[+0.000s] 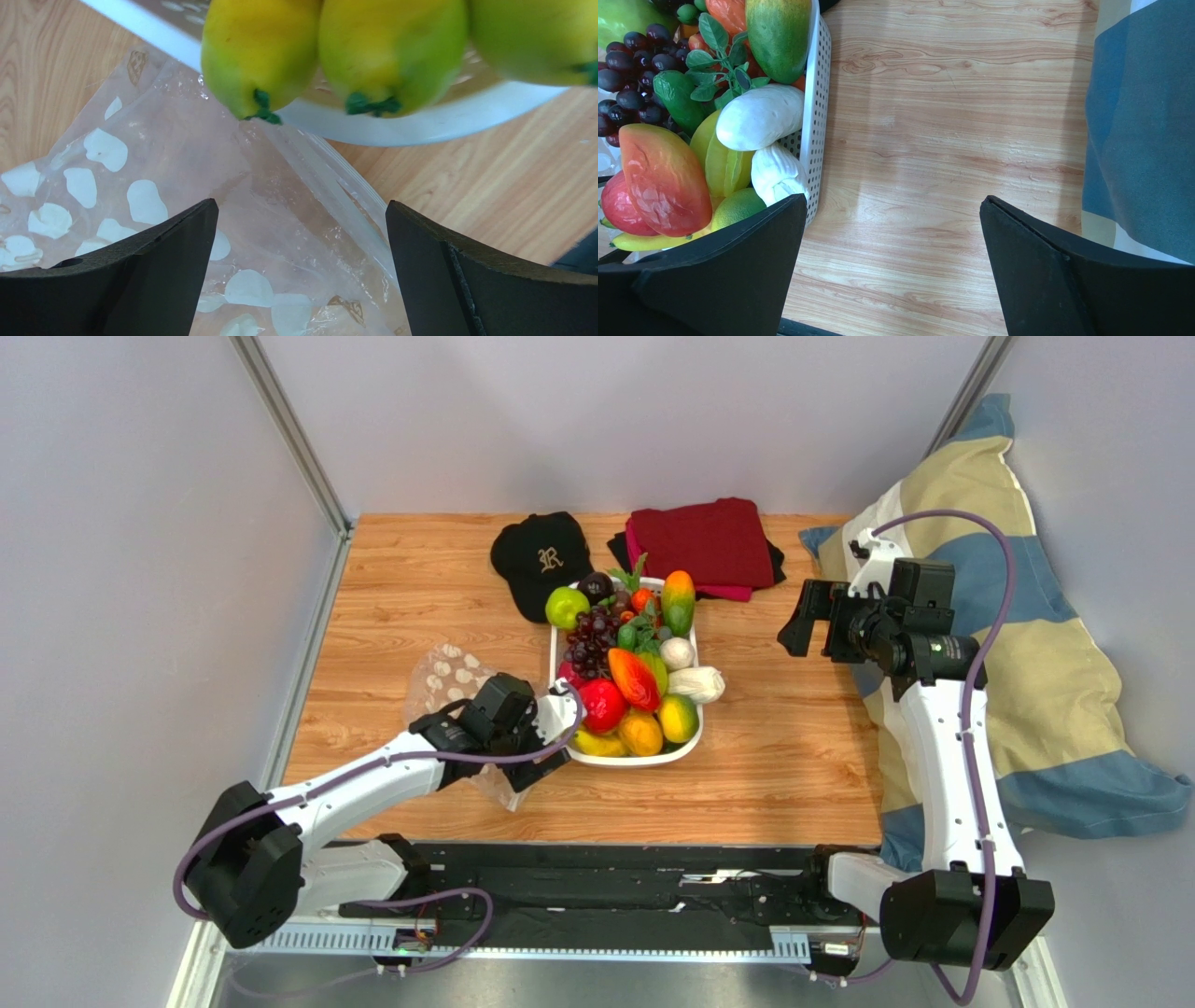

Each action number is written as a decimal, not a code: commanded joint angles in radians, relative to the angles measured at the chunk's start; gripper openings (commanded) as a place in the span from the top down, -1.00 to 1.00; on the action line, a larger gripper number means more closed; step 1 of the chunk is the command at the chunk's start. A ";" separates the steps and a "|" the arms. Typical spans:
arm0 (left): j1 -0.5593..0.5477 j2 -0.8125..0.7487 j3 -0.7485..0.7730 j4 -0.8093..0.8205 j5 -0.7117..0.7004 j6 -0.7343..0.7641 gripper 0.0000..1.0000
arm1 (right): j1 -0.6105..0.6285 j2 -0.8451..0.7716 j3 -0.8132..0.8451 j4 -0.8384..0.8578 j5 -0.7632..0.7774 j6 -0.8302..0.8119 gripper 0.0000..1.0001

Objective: Place the food in the zip-top bag and seal the zipper
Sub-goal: Pick up the zipper food storage bag at the center of the board.

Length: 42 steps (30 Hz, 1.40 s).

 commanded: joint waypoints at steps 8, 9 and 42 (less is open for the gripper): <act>-0.006 -0.047 0.022 -0.006 -0.102 -0.025 0.58 | -0.003 0.000 0.020 0.018 0.015 -0.015 -0.99; -0.007 -0.050 0.037 -0.032 -0.107 -0.034 0.72 | -0.003 -0.003 0.022 0.018 0.010 -0.013 -0.98; 0.457 -0.380 0.375 -0.322 0.196 -1.066 1.00 | 0.535 0.218 0.453 -0.059 0.094 -0.251 -1.00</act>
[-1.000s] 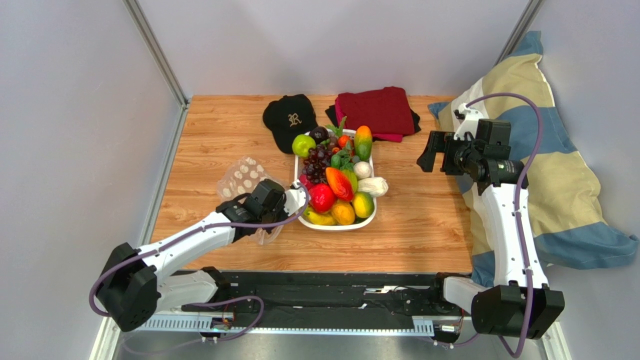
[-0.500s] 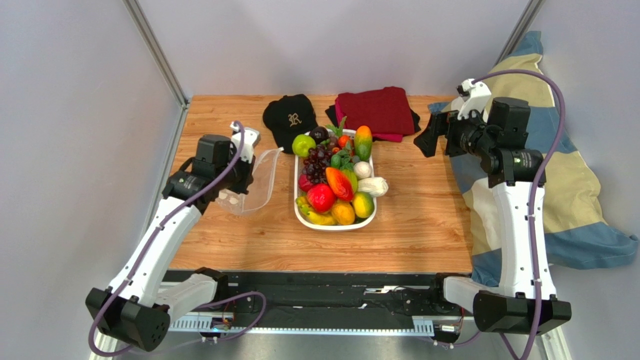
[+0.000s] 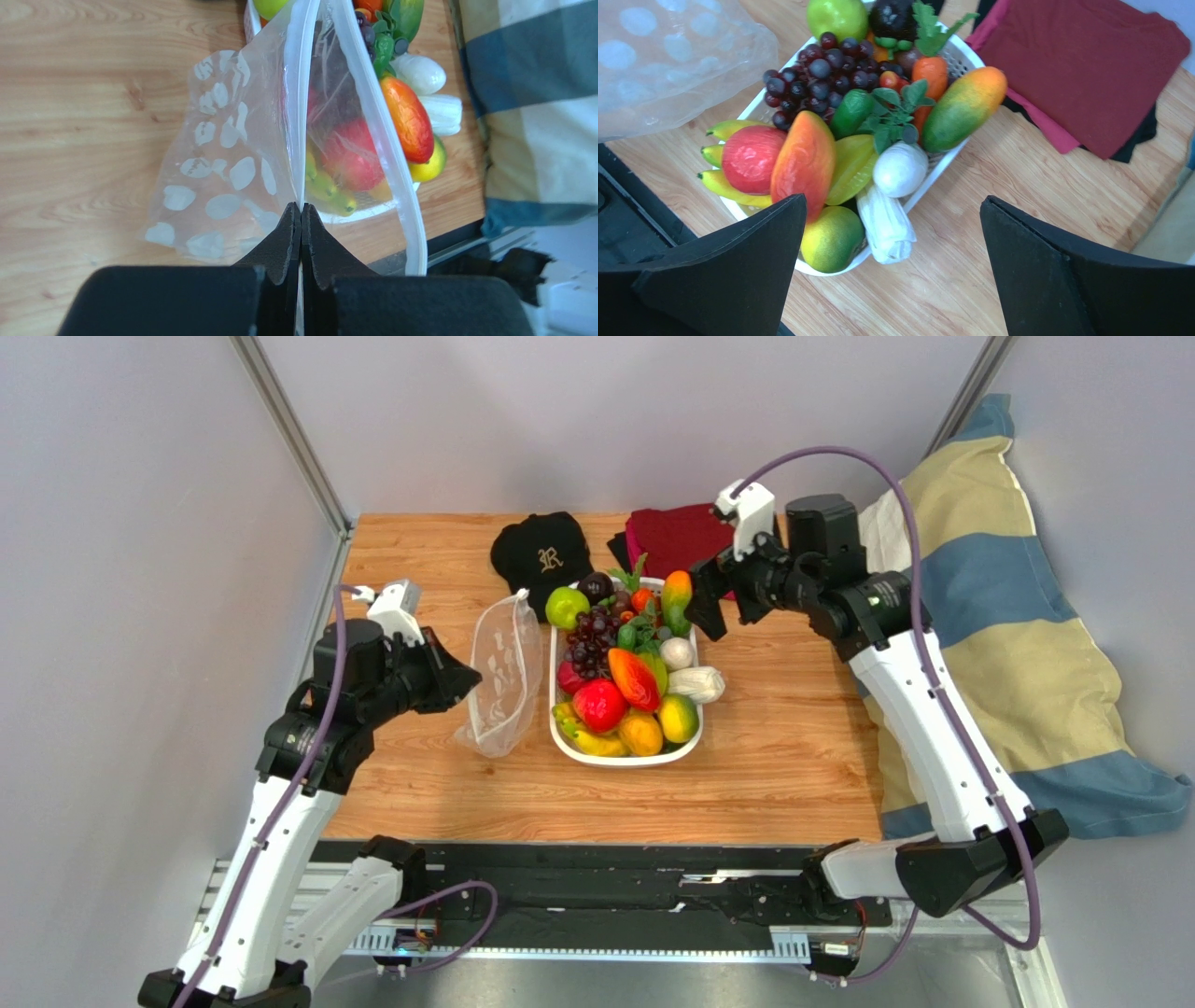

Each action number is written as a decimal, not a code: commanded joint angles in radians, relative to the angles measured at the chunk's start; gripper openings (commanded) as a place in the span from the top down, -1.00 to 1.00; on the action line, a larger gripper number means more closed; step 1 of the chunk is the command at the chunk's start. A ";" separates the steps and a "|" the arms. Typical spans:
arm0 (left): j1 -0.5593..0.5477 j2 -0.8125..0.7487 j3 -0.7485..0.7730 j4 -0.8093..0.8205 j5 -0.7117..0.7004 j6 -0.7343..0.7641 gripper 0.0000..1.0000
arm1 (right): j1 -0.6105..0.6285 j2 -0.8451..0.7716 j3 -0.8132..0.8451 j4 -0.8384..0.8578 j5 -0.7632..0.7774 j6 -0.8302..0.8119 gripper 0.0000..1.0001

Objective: Place the food in the zip-top bag and seal the zipper
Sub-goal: Pick up the zipper food storage bag at the center of the board, then pick up the fake fruit from the bin.

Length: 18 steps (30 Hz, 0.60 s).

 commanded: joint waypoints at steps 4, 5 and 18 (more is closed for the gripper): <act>0.069 -0.040 -0.033 -0.077 -0.169 -0.240 1.00 | 0.157 0.070 0.057 0.025 0.068 0.009 -1.00; 0.069 -0.043 -0.037 -0.085 -0.180 -0.231 1.00 | 0.167 0.081 0.053 0.027 0.071 0.025 -1.00; 0.069 -0.049 -0.172 0.034 -0.070 -0.170 1.00 | 0.243 0.212 -0.032 0.045 0.023 0.161 -0.88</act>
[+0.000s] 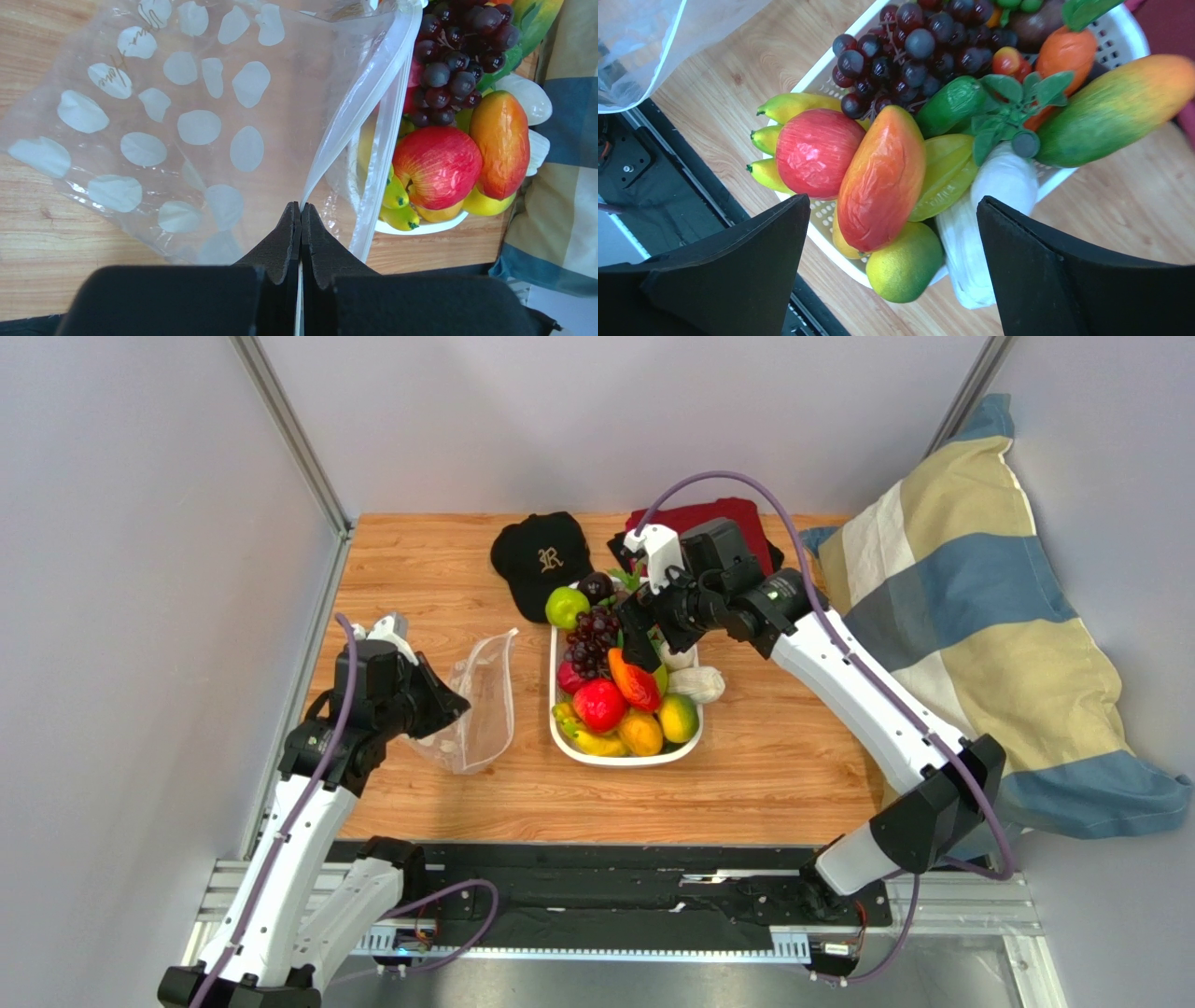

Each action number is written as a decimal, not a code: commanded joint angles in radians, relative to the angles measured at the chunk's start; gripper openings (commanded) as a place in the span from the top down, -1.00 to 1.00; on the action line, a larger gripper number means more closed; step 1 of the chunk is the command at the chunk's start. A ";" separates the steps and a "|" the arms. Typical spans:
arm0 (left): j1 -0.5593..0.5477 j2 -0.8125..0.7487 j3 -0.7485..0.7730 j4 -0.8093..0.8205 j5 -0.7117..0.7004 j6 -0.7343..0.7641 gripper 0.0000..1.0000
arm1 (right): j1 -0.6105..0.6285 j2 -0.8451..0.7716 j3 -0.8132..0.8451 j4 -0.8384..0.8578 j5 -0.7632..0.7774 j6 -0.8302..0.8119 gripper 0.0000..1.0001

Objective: Place the food in the zip-top bag and seal the zipper
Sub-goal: Pick up the fake fruit from the bin.

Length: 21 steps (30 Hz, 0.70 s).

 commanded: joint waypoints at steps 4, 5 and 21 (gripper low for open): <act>0.004 -0.012 0.010 0.077 0.045 0.006 1.00 | 0.011 0.074 -0.044 0.038 -0.063 0.090 -0.85; 0.004 -0.010 0.011 0.078 0.045 0.001 1.00 | 0.013 0.082 -0.041 0.038 -0.063 0.090 -0.82; 0.004 0.062 0.034 0.129 0.074 -0.040 1.00 | 0.024 0.186 -0.047 0.017 -0.105 0.113 -0.64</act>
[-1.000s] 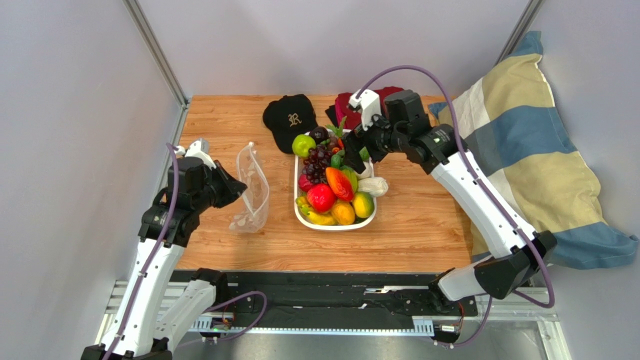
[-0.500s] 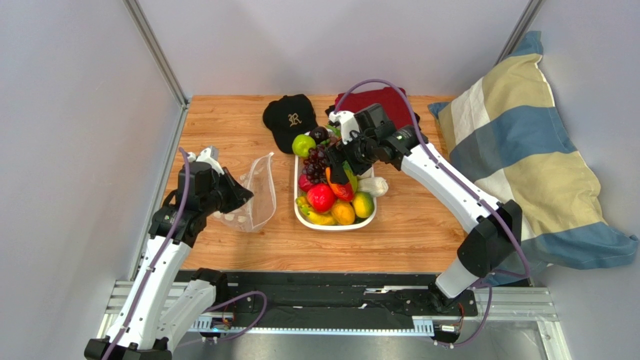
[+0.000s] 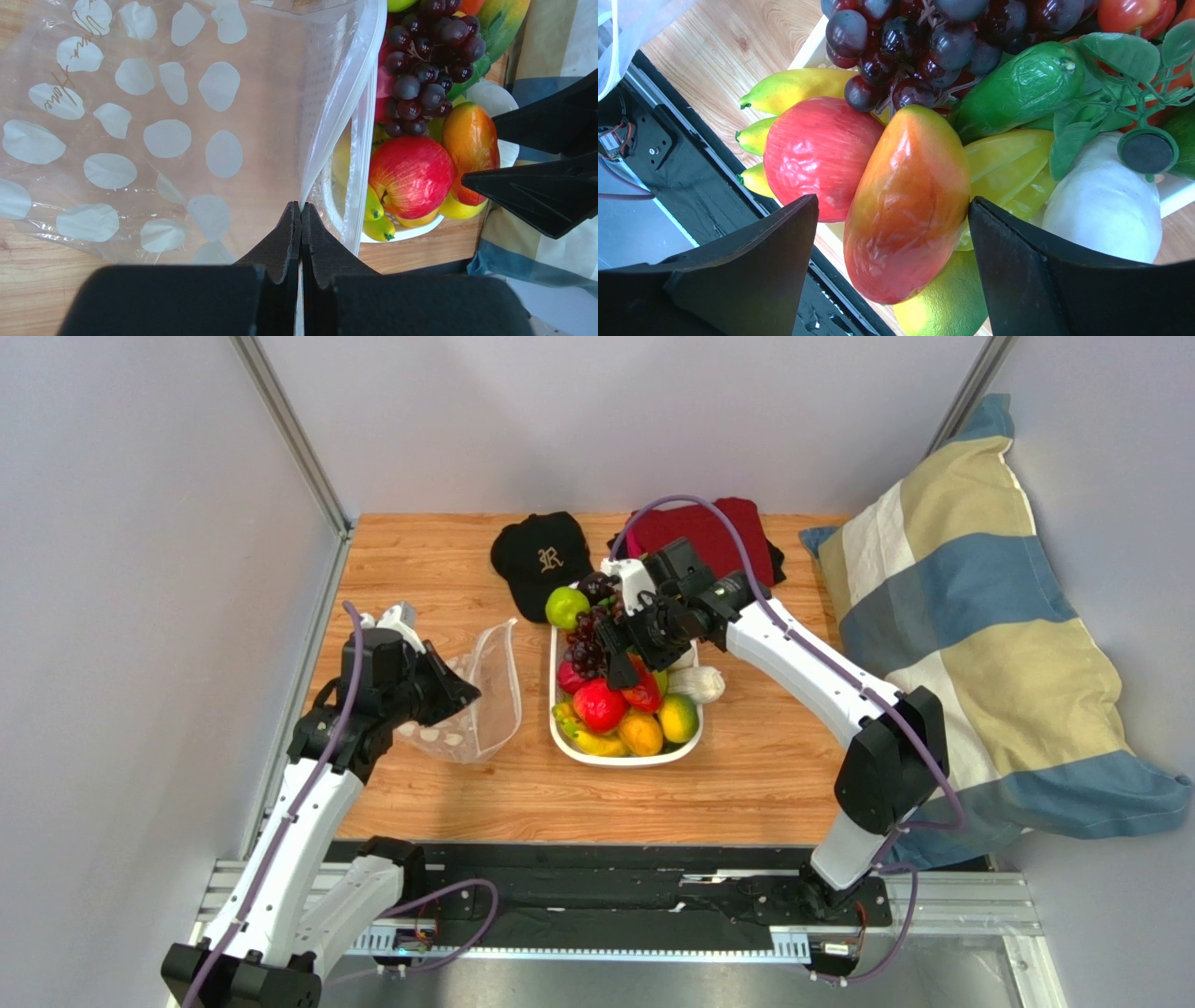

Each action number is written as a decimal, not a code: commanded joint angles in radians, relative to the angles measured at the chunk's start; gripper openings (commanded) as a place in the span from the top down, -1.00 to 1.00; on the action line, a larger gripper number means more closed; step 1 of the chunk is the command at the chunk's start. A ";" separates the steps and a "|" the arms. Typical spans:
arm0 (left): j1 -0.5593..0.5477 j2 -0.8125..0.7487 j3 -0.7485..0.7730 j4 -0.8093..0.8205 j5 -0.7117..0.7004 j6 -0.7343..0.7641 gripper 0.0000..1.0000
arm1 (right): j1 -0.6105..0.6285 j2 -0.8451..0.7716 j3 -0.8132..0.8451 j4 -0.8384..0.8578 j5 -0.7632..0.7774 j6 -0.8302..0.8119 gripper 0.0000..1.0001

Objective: Place the food in the zip-top bag and seal the zipper
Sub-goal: Pick up the fake fruit from the bin.

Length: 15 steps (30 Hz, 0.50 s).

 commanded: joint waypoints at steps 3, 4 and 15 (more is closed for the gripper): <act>0.004 -0.003 0.033 0.035 0.009 -0.017 1.00 | 0.006 0.015 -0.003 0.012 -0.002 0.009 -0.58; 0.004 -0.003 0.031 0.035 0.011 -0.017 1.00 | 0.006 0.016 -0.002 0.011 0.004 0.009 -0.45; 0.004 -0.031 0.047 -0.006 0.029 -0.014 1.00 | -0.003 -0.012 0.090 -0.077 0.039 -0.019 0.57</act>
